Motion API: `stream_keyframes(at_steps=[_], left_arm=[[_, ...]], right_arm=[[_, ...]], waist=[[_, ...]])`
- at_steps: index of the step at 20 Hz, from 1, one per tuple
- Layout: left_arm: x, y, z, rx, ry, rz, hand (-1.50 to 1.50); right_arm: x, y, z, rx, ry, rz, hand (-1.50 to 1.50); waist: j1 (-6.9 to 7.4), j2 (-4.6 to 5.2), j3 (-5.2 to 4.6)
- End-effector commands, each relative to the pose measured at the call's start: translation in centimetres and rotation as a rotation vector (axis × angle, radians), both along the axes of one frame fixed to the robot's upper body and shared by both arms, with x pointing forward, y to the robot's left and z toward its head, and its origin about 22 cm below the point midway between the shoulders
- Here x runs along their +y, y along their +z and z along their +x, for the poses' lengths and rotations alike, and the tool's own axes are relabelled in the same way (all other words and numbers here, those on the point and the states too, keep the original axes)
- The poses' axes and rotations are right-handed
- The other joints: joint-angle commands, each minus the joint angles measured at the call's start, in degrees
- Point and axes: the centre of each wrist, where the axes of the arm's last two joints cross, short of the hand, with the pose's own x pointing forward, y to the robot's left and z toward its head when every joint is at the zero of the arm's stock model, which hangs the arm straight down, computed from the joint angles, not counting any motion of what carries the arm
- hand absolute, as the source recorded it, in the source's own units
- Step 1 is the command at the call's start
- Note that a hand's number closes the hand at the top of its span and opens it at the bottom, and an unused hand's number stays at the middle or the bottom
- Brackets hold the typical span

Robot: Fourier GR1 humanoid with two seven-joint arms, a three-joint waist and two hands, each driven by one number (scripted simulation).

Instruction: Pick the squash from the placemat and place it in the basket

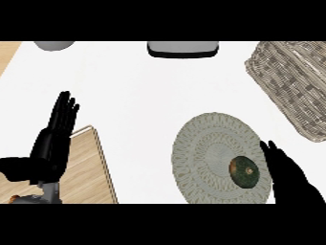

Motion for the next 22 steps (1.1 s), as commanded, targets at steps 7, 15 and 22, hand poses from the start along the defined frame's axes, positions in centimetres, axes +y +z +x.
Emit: stream_keyframes(at_steps=[7, 15, 22], left_arm=[[0.6, -0.6, 0.5, 0.009, -0.01, -0.007, 0.0], [1.2, 0.7, -0.2, 0.0, 0.01, 0.006, 0.0], [0.1, 0.3, 0.7, 0.005, 0.002, 0.012, 0.0]], right_arm=[[1.8, -4.1, 1.5, 0.0, -0.026, -0.016, -1.5], [0.7, -5.9, 2.5, 0.016, -0.043, -0.004, -1.5], [-0.8, -3.9, 4.6, 0.057, -0.05, -0.013, -1.5]], waist=[[0.02, 0.04, -0.02], [0.1, 0.03, -0.01], [0.08, 0.04, -0.02]])
